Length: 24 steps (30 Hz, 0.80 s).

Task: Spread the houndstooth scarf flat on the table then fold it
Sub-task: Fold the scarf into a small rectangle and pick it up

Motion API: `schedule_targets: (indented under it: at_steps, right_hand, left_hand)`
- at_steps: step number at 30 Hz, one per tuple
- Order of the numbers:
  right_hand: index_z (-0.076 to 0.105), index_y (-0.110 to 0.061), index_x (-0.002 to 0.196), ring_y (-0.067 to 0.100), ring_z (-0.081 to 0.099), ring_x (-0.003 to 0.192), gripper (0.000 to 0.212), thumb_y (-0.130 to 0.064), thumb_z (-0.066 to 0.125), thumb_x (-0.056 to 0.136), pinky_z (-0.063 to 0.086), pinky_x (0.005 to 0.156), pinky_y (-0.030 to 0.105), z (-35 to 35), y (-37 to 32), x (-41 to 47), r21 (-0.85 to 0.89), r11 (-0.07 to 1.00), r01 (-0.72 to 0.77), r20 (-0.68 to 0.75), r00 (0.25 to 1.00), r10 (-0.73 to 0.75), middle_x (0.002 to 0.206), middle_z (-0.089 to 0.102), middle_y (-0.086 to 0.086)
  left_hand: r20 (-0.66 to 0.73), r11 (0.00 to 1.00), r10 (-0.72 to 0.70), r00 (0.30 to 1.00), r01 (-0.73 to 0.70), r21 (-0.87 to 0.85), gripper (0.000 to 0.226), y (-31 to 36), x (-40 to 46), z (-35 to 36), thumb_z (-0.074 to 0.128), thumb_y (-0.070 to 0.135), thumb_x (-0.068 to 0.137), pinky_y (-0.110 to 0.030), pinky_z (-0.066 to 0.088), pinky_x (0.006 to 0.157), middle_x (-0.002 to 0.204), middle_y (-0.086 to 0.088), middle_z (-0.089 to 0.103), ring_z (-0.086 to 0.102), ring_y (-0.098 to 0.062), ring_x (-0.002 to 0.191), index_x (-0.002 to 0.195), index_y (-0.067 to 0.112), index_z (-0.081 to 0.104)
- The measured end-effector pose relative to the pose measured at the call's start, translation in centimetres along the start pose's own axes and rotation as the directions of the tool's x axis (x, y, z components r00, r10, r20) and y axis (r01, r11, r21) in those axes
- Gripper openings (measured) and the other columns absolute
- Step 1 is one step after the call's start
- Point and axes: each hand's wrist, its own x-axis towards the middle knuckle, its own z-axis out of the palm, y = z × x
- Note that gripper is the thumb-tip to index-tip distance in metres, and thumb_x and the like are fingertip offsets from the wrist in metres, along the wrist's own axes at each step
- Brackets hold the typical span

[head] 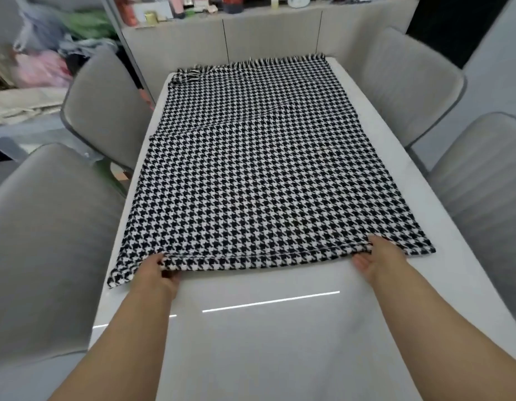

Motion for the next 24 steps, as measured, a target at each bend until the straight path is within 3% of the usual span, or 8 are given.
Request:
schedule_targets:
  at_steps: [2,5,9,11,13,16,19,24]
  right_hand:
    - [0.053,-0.01,0.119,0.02,0.053,0.072,0.027,-0.023,0.056,0.096,0.05,0.065,0.031,0.5,-1.0,0.7,0.007,1.0,-0.029,0.024,0.999,0.029,0.087,0.054,0.011]
    - [0.052,-0.014,0.107,0.016,0.049,0.066,0.014,-0.021,0.054,0.096,0.045,0.056,0.029,1.0,-2.2,1.2,-0.011,0.998,-0.058,0.068,0.996,0.059,0.08,0.05,0.006]
    - [0.057,-0.011,0.094,0.02,0.059,0.077,0.006,-0.011,0.052,0.093,0.056,0.076,0.037,0.5,-3.4,1.1,0.073,0.997,-0.004,0.006,1.0,0.004,0.09,0.06,0.006]
    - [0.061,-0.009,0.108,0.02,0.061,0.087,0.018,-0.014,0.049,0.094,0.054,0.089,0.037,-0.1,-3.8,0.8,0.106,0.993,0.045,-0.024,0.999,-0.043,0.092,0.062,0.002]
    - [0.055,-0.006,0.125,0.019,0.058,0.091,0.031,-0.019,0.047,0.098,0.051,0.089,0.033,-0.6,-4.1,0.2,0.073,0.991,0.115,-0.068,0.992,-0.11,0.098,0.062,0.004]
    - [0.046,-0.005,0.135,0.023,0.059,0.096,0.045,-0.031,0.043,0.1,0.049,0.086,0.035,-1.2,-4.1,-0.9,0.041,0.971,0.234,-0.165,0.961,-0.224,0.13,0.057,0.012]
    - [0.047,-0.005,0.135,0.03,0.056,0.116,0.052,-0.042,0.044,0.098,0.043,0.09,0.033,-2.0,-4.2,-1.9,-0.023,0.943,0.331,-0.312,0.894,-0.322,0.134,0.055,0.012]
    - [0.051,-0.003,0.129,0.035,0.055,0.118,0.054,-0.045,0.043,0.097,0.043,0.097,0.04,-3.6,-3.6,-3.7,-0.152,0.867,0.475,-0.278,0.821,-0.499,0.131,0.056,0.018]
  left_hand:
    - [0.053,0.993,0.016,0.998,-0.01,-0.115,0.011,0.3,0.5,-0.1,0.057,0.011,0.092,-0.036,0.056,0.08,0.106,-0.004,0.068,0.066,-0.02,0.079,0.103,0.012,0.06]
    - [0.143,0.973,0.058,0.988,-0.024,-0.23,0.013,-0.2,-0.4,-0.2,0.059,0.006,0.09,-0.043,0.053,0.093,0.103,-0.011,0.071,0.069,-0.026,0.089,0.101,0.007,0.064]
    - [0.152,0.952,0.172,0.973,-0.124,-0.28,0.01,-0.7,-2.0,-0.3,0.056,0.003,0.093,-0.035,0.054,0.088,0.093,-0.006,0.071,0.069,-0.019,0.086,0.094,0.01,0.064]
    - [0.116,0.935,0.233,0.965,-0.19,-0.3,0.011,-0.7,-2.4,-0.5,0.058,0.004,0.093,-0.034,0.055,0.086,0.086,-0.003,0.073,0.069,-0.016,0.081,0.093,0.012,0.064]
    - [0.081,0.921,0.284,0.955,-0.249,-0.299,0.015,-0.9,-2.7,-0.9,0.06,0.006,0.093,-0.034,0.056,0.086,0.091,-0.003,0.074,0.07,-0.014,0.081,0.105,0.012,0.066]
    - [0.037,0.902,0.329,0.943,-0.303,-0.308,0.03,-1.6,-4.1,-1.7,0.063,0.009,0.091,-0.035,0.058,0.082,0.105,-0.002,0.072,0.071,-0.012,0.084,0.12,0.015,0.064]
    - [-0.073,0.889,0.405,0.912,-0.411,-0.201,0.011,-2.8,-5.7,-2.4,0.064,0.014,0.091,-0.037,0.056,0.08,0.103,-0.001,0.068,0.066,-0.013,0.079,0.101,0.016,0.06]
    - [-0.136,0.772,0.636,0.76,-0.622,0.133,0.024,-4.7,-7.0,-4.2,0.063,0.032,0.09,-0.036,0.049,0.09,0.102,-0.007,0.064,0.06,-0.023,0.089,0.1,0.013,0.054]
